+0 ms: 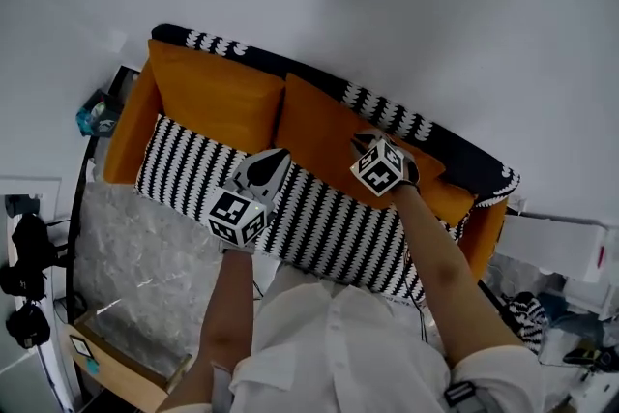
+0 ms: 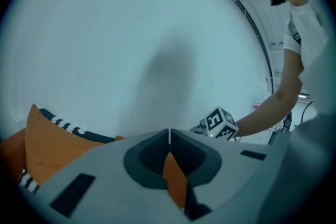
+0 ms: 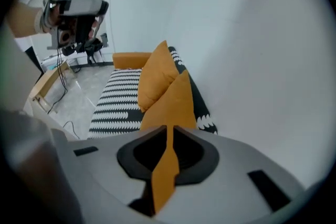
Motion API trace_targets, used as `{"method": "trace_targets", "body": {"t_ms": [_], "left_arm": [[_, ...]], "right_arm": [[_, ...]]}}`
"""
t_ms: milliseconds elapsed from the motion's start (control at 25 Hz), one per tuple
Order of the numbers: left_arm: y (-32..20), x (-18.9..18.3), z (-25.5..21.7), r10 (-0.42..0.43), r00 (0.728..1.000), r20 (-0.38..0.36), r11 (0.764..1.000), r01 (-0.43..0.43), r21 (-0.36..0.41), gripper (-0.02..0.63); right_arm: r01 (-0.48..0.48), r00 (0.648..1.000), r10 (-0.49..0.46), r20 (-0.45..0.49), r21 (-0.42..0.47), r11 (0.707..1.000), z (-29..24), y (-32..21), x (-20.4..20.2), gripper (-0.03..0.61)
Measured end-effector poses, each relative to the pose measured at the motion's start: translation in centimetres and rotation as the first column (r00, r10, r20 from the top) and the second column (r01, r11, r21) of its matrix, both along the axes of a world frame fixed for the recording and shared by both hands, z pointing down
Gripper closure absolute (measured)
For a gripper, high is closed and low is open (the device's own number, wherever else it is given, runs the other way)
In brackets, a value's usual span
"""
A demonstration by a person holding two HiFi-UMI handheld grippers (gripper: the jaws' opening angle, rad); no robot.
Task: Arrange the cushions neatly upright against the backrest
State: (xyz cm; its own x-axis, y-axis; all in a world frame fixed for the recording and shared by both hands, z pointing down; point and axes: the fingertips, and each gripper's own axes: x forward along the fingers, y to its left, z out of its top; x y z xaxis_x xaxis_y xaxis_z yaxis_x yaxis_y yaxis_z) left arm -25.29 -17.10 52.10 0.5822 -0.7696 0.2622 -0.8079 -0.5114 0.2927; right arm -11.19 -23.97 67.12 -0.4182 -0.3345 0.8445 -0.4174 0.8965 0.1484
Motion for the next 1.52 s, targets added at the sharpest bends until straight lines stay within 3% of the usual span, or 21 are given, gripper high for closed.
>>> {"method": "trace_targets", "body": {"t_ms": [200,360,440,480,640,680,760,1120,1320,1520], "left_arm": [[0.1,0.1,-1.5,-0.007,1.0,0.001,1.0,0.007,0.024,0.589],[0.1,0.8,-2.4,0.003,1.0,-0.003,0.999,-0.003,0.033,0.589],[0.1,1.6,-2.9,0.014,1.0,-0.013,0.999,-0.013,0.039,0.589],[0.2,2.0,-3.2,0.02,1.0,-0.021,0.999,-0.019,0.042,0.589],[0.6,4.4,-4.4,0.051,0.997,-0.064,0.997,-0.048,0.061,0.589],[0.5,5.2,-4.7,0.062,0.995,-0.075,0.996,-0.057,0.066,0.589],[0.4,7.0,-5.4,0.092,0.992,-0.087,0.993,-0.085,0.077,0.589],[1.0,17.0,-5.6,0.235,0.964,-0.126,0.971,-0.228,0.067,0.561],[0.3,22.8,-6.8,0.312,0.942,-0.125,0.948,-0.301,0.102,0.544],[1.0,27.0,-6.9,0.35,0.929,-0.124,0.936,-0.34,0.096,0.538]], "right_arm": [[-0.105,0.973,0.092,0.21,0.049,0.993,-6.2,0.3,-0.2,0.534],[-0.205,0.902,0.166,0.399,0.057,0.977,-10.5,1.2,1.4,0.535],[-0.266,0.832,0.216,0.512,0.026,0.964,-12.6,2.1,2.7,0.534],[-0.294,0.78,0.239,0.578,0.001,0.956,-13.7,2.6,3.4,0.534],[-0.397,0.541,0.33,0.774,-0.111,0.911,-17.3,5.1,7.6,0.532],[-0.423,0.498,0.347,0.794,-0.127,0.897,-17.9,5.7,8.9,0.532],[-0.463,0.452,0.371,0.811,-0.143,0.875,-18.5,6.8,11.6,0.534],[-0.576,0.424,0.434,0.795,-0.134,0.806,-19.0,11.9,22.6,0.537],[-0.631,0.407,0.442,0.799,-0.104,0.769,-19.7,12.5,28.3,0.537],[-0.643,0.435,0.472,0.767,-0.102,0.759,-19.2,14.1,32.5,0.531]]}}
